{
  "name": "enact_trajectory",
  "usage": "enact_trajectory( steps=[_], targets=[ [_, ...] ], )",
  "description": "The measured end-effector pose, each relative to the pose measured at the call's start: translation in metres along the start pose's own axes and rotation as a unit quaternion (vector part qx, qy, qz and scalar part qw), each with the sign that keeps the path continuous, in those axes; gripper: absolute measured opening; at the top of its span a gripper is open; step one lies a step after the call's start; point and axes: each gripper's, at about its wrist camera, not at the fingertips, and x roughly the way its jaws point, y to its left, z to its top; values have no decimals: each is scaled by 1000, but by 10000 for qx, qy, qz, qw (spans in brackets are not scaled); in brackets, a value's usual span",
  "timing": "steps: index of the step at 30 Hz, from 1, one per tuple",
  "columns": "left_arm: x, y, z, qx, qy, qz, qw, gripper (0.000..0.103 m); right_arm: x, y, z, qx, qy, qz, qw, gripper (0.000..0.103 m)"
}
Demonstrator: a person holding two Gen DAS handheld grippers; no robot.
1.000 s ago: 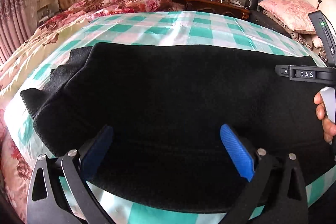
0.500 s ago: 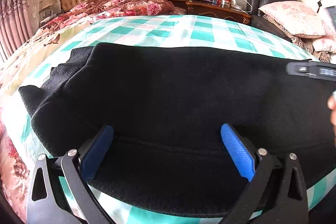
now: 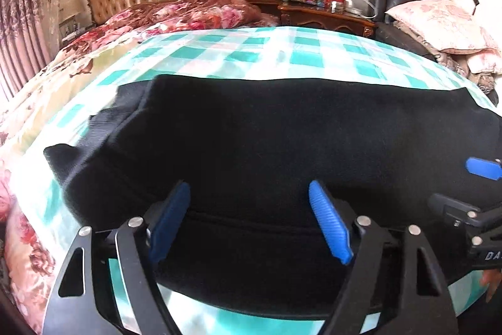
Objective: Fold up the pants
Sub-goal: 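Move the left gripper to the folded edge of the black pants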
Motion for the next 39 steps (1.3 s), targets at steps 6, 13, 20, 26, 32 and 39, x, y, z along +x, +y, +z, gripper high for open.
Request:
enact_trajectory(
  steps=[6,13,20,26,32,39],
  targets=[
    [-3,58,12,-494,-3,288,9984,44,0,-1,-6,1,-138,-22,9999,99],
    [-31,66,26,-562,-542,326,9964,54,2,-2,-4,4,-167,-5,9999,99],
    [31,80,56,-321,566,908,9937,54,1,-3,-7,-23,-162,7,9999,99],
    [27,65,95,-12,336,677,9971,54,2,-2,-6,-24,-182,10,9998,99],
    [75,75,107,96,855,980,9915,72,2,-2,-7,-37,-154,25,9999,99],
    [-20,119,80,-805,-216,390,9958,71,2,-3,-8,-53,-197,33,9998,99]
  ],
)
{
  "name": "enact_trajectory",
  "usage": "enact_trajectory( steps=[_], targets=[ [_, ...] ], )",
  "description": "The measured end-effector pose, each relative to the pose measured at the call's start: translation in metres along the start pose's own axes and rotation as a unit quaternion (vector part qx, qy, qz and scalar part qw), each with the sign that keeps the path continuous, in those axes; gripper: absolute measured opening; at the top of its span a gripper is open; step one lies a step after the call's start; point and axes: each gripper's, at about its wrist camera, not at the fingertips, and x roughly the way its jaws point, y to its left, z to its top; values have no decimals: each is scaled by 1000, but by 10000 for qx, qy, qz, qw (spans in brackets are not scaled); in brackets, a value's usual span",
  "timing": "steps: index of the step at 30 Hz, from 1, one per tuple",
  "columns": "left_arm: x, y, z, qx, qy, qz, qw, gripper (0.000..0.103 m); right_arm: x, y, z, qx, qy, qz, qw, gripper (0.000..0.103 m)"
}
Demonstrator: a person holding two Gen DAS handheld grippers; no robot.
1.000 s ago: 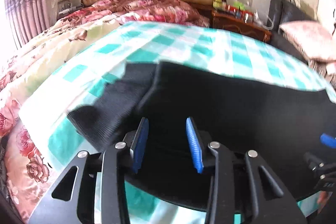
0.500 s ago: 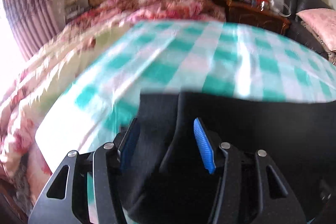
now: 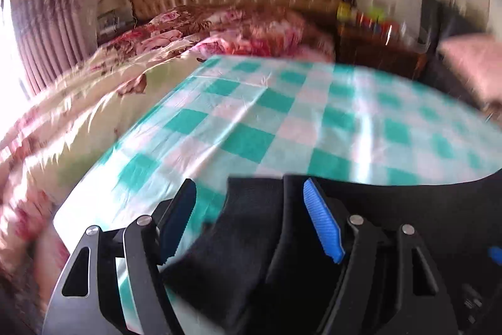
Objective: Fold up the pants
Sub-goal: 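Move the left gripper to the folded edge of the black pants, then grasp the folded pants edge with the left gripper and lift it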
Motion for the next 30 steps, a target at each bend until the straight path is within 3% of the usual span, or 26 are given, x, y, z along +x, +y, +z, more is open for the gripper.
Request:
enact_trajectory(
  steps=[2,4,8,10,13,14,21,25,30],
  targets=[
    [-26,34,-16,-671,-56,-316,9972,67,0,0,-1,-5,-14,5,10000,99],
    [-43,67,-37,-1334,-78,-649,9889,57,0,-1,-1,1,-24,9,10000,99],
    [-55,116,-82,-2554,7,-1527,9547,54,-3,0,2,-4,65,-38,10000,96],
    [-50,123,-96,-2822,76,-1719,9438,54,-9,2,8,-18,-1,-17,10000,87],
    [-28,124,-112,-3357,326,-2228,9147,54,-23,14,22,-231,-255,130,9993,84],
    [-23,121,-113,-3446,400,-2327,9086,54,-24,17,28,-248,-267,222,9991,82],
    [4,106,-109,-3693,617,-2455,8942,56,-1,41,67,-204,-153,504,9984,75],
    [12,103,-102,-3722,630,-2345,8958,56,30,40,64,-5,271,470,9985,74],
    [16,102,-97,-3765,621,-2144,8991,52,31,45,57,-175,110,336,9992,75]
  ],
)
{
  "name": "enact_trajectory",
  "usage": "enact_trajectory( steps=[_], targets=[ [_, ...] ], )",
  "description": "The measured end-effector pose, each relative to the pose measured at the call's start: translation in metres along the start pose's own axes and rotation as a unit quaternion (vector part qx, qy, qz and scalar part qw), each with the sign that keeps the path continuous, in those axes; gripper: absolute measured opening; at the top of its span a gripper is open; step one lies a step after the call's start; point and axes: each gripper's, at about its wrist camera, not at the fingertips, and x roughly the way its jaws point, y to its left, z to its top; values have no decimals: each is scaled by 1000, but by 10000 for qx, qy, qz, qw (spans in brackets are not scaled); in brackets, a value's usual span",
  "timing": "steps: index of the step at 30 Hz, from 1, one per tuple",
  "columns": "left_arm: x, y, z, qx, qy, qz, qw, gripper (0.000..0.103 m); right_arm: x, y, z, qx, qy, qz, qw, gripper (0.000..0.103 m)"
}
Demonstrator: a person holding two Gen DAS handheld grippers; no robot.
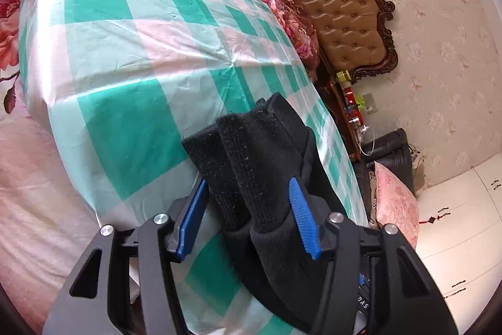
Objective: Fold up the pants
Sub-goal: 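Grasp the folded pants edge with the left gripper and lift it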
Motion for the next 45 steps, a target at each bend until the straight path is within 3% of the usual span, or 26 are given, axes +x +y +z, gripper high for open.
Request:
enact_trajectory(
  steps=[2,4,13,16,19,20,22,28,30,34,36,45],
  targets=[
    [1,-1,1,2,-15,118,9999,48,0,0,-1,-24,-30,-7,10000,76],
    [2,2,2,-73,25,158,9998,31,0,1,-2,-46,-56,-38,10000,76],
    [1,-1,5,-90,-33,-60,9999,14,1,2,-2,-52,-68,-35,10000,76],
    [0,-2,5,-53,-59,-94,9999,14,1,2,-2,-37,-66,-23,10000,74],
    [1,-4,6,-32,-68,-97,9999,15,-6,-1,-4,37,-95,-37,9999,66],
    [2,-4,6,-34,-63,-73,9999,18,-10,-2,-4,47,-127,-49,9999,65],
    [3,-3,5,-65,-33,-10,10000,47,-18,-7,-8,84,-192,-121,9997,64],
    [8,-7,8,-1,-14,236,9997,53,-43,-22,-24,206,-197,-67,9996,62],
    [12,-9,11,-9,10,224,9997,50,-45,-26,-32,262,-105,30,9996,62],
    [19,-4,13,-168,53,129,9998,24,-38,-32,-42,284,46,53,9996,61],
    [16,-3,13,-195,14,44,9998,18,-39,-31,-43,249,31,38,9997,61],
    [3,-19,12,130,-116,13,9998,12,-38,-29,-46,207,1,10,9998,62]
  ],
)
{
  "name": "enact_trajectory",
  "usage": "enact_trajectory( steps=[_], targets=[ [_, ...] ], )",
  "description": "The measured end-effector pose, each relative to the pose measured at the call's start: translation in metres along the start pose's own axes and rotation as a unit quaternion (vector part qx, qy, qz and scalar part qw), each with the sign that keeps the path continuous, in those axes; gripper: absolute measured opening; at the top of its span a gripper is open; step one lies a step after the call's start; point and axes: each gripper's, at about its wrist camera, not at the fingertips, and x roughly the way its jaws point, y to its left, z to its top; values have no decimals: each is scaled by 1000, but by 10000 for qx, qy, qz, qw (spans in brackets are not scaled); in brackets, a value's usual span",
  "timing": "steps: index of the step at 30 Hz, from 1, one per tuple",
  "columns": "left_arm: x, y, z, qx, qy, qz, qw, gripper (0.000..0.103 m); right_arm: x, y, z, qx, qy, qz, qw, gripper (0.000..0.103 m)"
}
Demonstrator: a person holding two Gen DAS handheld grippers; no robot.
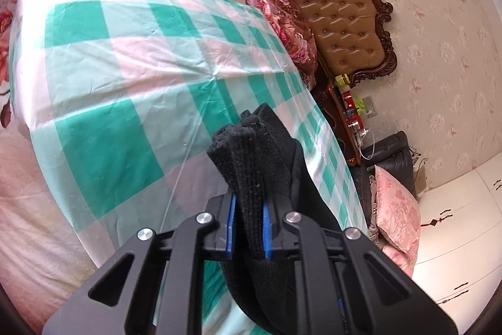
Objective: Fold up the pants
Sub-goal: 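Grasp the folded pants edge with the left gripper and lift it, then fold the held edge over onto the pants with the left gripper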
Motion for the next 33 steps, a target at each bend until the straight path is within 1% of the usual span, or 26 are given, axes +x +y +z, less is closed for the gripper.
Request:
enact_trajectory(
  steps=[6,8,13,15,16,17,18,19,21,22,23,24,25,26,27,28,30,31,32,33],
  targets=[
    [-10,-20,0,376,-115,67,9992,12,0,1,0,-76,-28,-67,9999,64],
    [-13,-26,-2,489,-148,103,9986,12,1,3,0,-112,-34,-71,9999,69],
    [-23,-47,-5,867,-251,194,9957,12,3,7,0,-236,-48,-111,9996,76],
    [-28,-63,-9,1192,-329,339,9918,12,2,4,2,-183,-12,-53,9998,77],
    [-31,-73,-12,1391,-374,413,9887,12,-4,-3,5,-9,-29,54,10000,80],
    [-35,-88,-17,1689,-439,522,9833,12,-13,-13,9,181,-147,214,9995,88],
    [-38,-102,-22,1949,-501,621,9776,12,-24,-24,12,338,-295,349,9984,89],
    [-41,-118,-29,2255,-572,715,9699,12,-30,-33,15,440,-354,434,9975,89],
    [-45,-160,-54,3097,-771,1028,9421,12,-42,-58,19,771,-306,744,9938,89],
    [-46,-177,-68,3444,-850,1141,9280,12,-47,-76,20,1028,-246,1026,9891,89],
    [-46,-202,-90,3962,-975,1269,9041,12,-53,-97,19,1321,-217,1271,9828,89],
    [-44,-220,-112,4387,-1068,1349,8820,12,-57,-108,18,1473,-219,1379,9792,89],
    [-41,-236,-137,4794,-1143,1401,8588,12,-63,-129,15,1769,-239,1587,9710,89],
    [-34,-257,-175,5349,-1249,1456,8229,12,-69,-144,12,1979,-266,1721,9646,89],
    [-27,-269,-211,5795,-1323,1478,7904,12,-73,-160,8,2184,-300,1848,9577,89],
    [-19,-278,-239,6117,-1351,1466,7656,12,-78,-179,1,2436,-337,1983,9488,89],
    [9,-281,-318,7027,-1354,1411,6841,12,-81,-213,-13,2906,-328,2259,9292,89],
    [23,-274,-350,7390,-1304,1431,6453,12,-81,-223,-18,3055,-301,2370,9217,89],
    [39,-264,-382,7704,-1167,1395,6111,12,-79,-234,-24,3208,-260,2510,9129,88],
    [48,-255,-401,7858,-1010,1339,5954,12,-76,-241,-28,3311,-213,2572,9076,88]
  ],
)
